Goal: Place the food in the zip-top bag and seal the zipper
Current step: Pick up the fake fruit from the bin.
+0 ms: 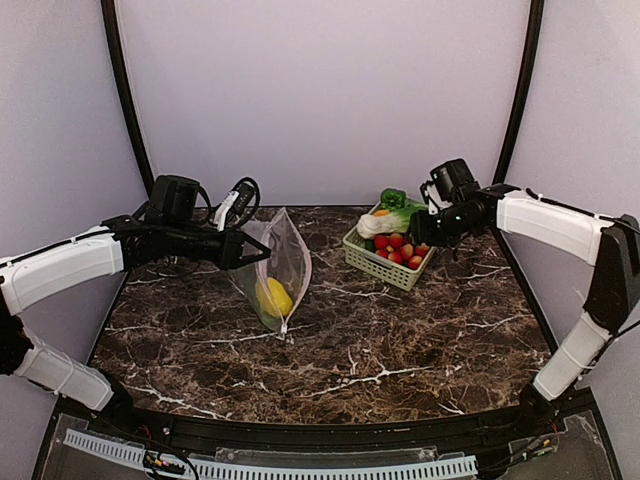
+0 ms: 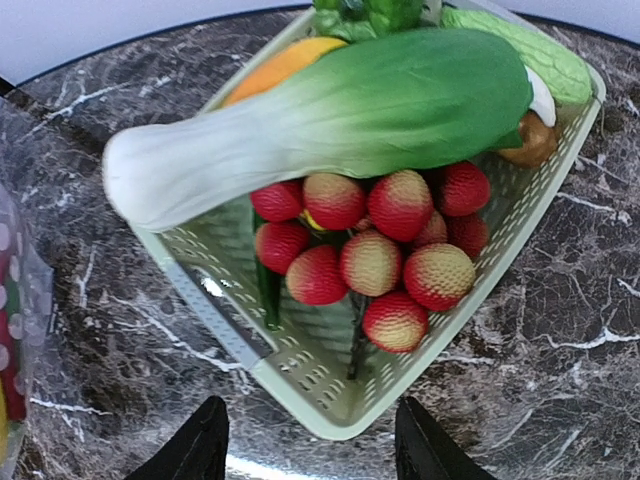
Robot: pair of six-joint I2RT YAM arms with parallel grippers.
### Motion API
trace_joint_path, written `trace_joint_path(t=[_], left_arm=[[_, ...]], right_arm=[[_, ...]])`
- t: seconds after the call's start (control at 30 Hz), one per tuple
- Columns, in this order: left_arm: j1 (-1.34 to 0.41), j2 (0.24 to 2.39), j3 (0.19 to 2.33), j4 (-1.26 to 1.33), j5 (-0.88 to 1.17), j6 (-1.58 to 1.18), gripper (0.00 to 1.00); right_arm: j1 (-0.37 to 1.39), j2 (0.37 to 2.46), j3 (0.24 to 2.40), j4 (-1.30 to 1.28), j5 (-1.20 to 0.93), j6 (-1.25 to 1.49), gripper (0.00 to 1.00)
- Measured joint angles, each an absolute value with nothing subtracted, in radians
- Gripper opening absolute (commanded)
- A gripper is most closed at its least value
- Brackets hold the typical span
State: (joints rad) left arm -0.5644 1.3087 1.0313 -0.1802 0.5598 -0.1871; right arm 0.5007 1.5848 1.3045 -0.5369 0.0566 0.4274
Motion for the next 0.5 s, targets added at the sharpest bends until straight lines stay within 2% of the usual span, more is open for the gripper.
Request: trace_joint_path(t=[0.2, 0.5], left_arm=[[-0.563, 1.309, 1.031, -0.18, 0.559, -0.186, 0.01], [-0.558, 1.309, 1.031, -0.18, 0.56, -0.186, 0.01]], right_arm=[[0.386, 1.712, 1.371, -0.559, -0.02, 0.332, 0.47], [0.339, 1.839, 1.532, -0.545, -0.089, 0.237, 0.4]])
